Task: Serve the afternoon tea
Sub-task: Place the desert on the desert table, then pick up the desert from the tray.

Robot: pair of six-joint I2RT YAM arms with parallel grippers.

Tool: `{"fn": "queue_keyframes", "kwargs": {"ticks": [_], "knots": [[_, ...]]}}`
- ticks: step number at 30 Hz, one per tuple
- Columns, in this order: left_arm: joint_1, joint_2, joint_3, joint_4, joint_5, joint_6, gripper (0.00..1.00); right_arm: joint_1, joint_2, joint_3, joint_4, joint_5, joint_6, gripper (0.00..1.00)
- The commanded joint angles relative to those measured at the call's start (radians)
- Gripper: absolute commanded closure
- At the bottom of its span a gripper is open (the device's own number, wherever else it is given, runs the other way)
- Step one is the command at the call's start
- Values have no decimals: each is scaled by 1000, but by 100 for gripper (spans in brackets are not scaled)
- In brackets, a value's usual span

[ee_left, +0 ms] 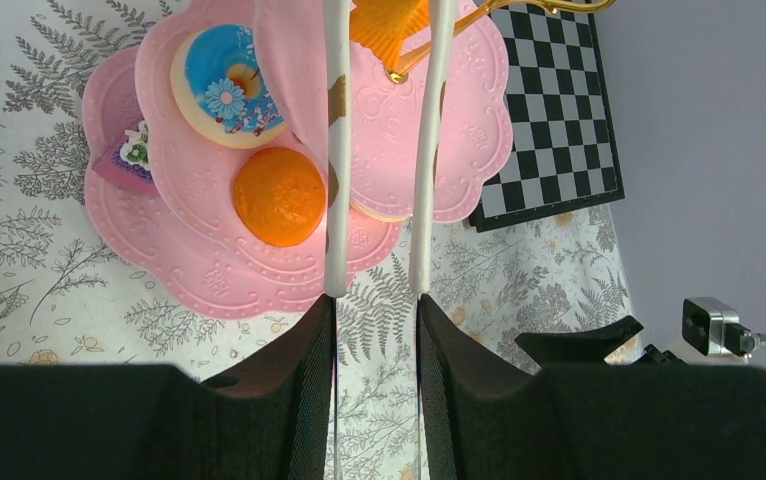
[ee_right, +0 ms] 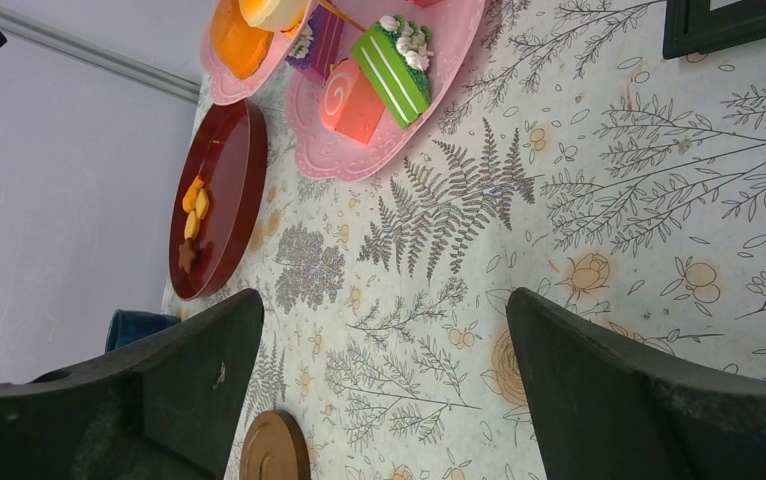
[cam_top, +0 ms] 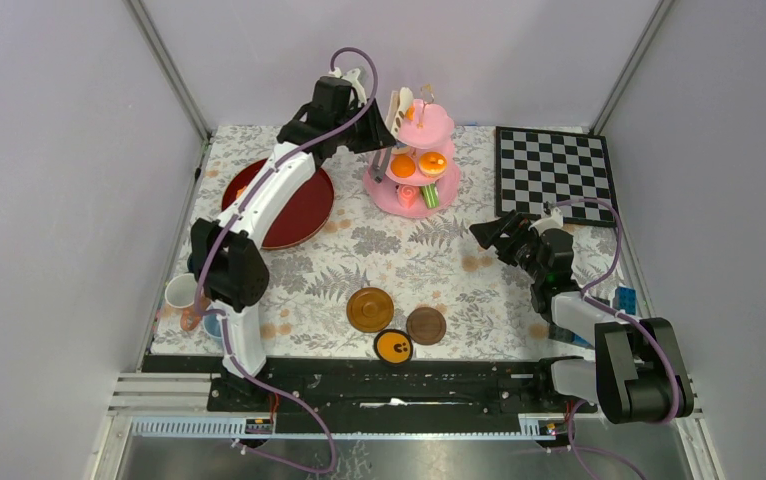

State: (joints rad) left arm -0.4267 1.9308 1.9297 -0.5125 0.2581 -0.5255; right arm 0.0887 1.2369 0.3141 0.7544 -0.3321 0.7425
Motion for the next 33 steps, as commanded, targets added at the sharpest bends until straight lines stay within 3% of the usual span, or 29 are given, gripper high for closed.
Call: {"fn": "queue_keyframes", "kwargs": {"ticks": [1, 4, 12, 23, 33], "knots": [[-3, 1, 78, 62, 6, -5, 68, -6, -2, -5, 51, -1, 3, 2], [-3, 5, 97, 51, 8, -5, 62, -6, -1, -5, 52, 2, 3, 2], [-3, -3, 121, 17, 6, 11, 56, -6, 1, -4, 51, 1, 0, 2], [5, -127, 64, -19, -62, 56, 58, -5, 11, -2, 55, -3, 3, 2], [239, -409, -198, -259, -69, 158, 56, -6, 13, -1, 59, -7, 7, 2]]}}
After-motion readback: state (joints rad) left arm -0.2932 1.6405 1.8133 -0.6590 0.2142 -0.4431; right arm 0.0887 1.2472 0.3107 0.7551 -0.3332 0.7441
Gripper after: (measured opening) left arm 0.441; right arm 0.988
